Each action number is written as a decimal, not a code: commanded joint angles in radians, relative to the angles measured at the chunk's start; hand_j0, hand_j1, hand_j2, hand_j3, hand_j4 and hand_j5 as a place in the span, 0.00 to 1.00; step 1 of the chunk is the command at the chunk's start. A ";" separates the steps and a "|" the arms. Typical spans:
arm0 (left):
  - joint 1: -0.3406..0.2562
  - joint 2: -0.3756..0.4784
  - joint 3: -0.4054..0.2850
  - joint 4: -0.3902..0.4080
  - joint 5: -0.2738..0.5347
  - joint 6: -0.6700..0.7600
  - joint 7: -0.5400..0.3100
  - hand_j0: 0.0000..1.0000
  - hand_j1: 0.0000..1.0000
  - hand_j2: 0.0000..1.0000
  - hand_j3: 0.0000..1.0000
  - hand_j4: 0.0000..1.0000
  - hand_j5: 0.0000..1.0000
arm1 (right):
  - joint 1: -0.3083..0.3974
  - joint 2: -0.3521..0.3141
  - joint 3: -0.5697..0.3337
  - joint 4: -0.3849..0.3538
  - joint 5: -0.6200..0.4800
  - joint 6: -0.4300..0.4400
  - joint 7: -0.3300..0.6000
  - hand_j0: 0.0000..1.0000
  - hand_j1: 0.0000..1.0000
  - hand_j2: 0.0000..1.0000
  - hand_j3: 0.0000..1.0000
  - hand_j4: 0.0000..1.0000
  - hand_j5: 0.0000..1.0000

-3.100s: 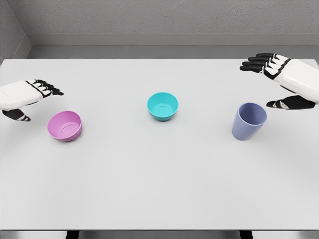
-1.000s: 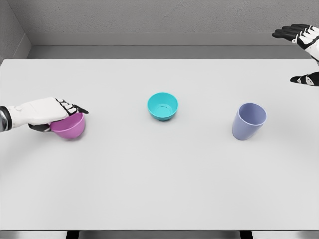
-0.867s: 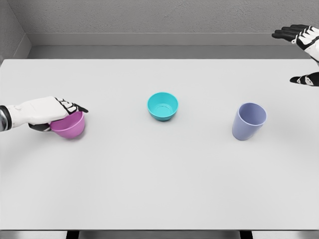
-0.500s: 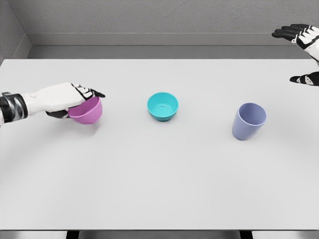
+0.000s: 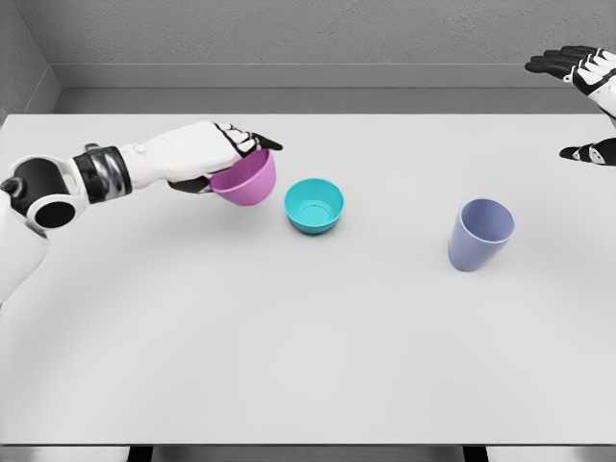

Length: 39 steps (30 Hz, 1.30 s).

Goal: Stacking bowl and cup with both arms

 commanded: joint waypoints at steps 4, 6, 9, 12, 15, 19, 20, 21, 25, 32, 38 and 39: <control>-0.026 -0.096 -0.003 0.066 -0.042 0.003 0.001 0.68 0.68 0.68 0.68 0.68 0.68 | 0.000 -0.001 0.000 0.000 -0.007 0.001 -0.001 1.00 1.00 1.00 1.00 1.00 1.00; -0.038 -0.120 -0.008 0.096 -0.052 0.003 0.001 0.68 0.68 0.68 0.68 0.68 0.68 | 0.000 -0.001 0.000 0.000 -0.007 0.001 -0.001 1.00 1.00 1.00 1.00 1.00 1.00; -0.051 -0.145 -0.014 0.111 -0.068 0.003 0.001 0.68 0.68 0.68 0.68 0.68 0.68 | 0.000 -0.001 0.000 -0.002 -0.007 0.001 -0.001 1.00 1.00 1.00 1.00 1.00 1.00; -0.052 -0.171 -0.019 0.145 -0.100 0.003 0.001 0.69 0.69 0.69 0.69 0.69 0.69 | 0.000 -0.001 0.000 0.000 -0.007 0.001 -0.001 1.00 1.00 1.00 1.00 1.00 1.00; -0.057 -0.198 -0.019 0.148 -0.123 0.003 0.001 0.69 0.69 0.69 0.69 0.69 0.69 | 0.000 -0.001 0.000 0.000 -0.007 0.001 -0.001 1.00 1.00 1.00 1.00 1.00 1.00; -0.061 -0.218 -0.020 0.182 -0.137 0.003 0.001 0.69 0.69 0.69 0.69 0.69 0.69 | 0.000 -0.001 0.000 -0.002 -0.007 0.001 -0.001 1.00 1.00 1.00 1.00 1.00 1.00; -0.064 -0.229 -0.026 0.186 -0.149 0.003 0.001 0.69 0.69 0.69 0.69 0.69 0.69 | 0.000 -0.001 0.000 0.000 -0.007 0.001 -0.001 1.00 1.00 1.00 1.00 1.00 1.00; -0.066 -0.231 -0.037 0.195 -0.151 0.003 0.001 0.69 0.69 0.69 0.69 0.69 0.69 | 0.000 -0.001 0.000 0.000 -0.007 0.001 -0.001 1.00 1.00 1.00 1.00 1.00 1.00; -0.071 -0.243 -0.051 0.203 -0.152 0.003 0.001 0.71 0.71 0.71 0.71 0.71 0.71 | 0.000 -0.001 0.000 0.000 -0.007 0.001 -0.001 1.00 1.00 1.00 1.00 1.00 1.00; -0.071 -0.244 -0.051 0.205 -0.152 0.003 0.001 0.96 0.96 0.96 0.96 0.96 0.96 | 0.000 -0.001 0.000 0.000 -0.007 0.001 -0.001 1.00 1.00 1.00 1.00 1.00 1.00; -0.071 -0.243 -0.051 0.205 -0.152 0.003 0.001 1.00 1.00 1.00 1.00 1.00 1.00 | 0.000 -0.001 0.000 0.000 -0.007 0.001 -0.001 1.00 1.00 1.00 1.00 1.00 1.00; -0.071 -0.243 -0.050 0.205 -0.152 0.003 0.001 1.00 1.00 1.00 1.00 1.00 1.00 | 0.000 -0.001 0.000 0.000 -0.007 0.001 -0.001 1.00 1.00 1.00 1.00 1.00 1.00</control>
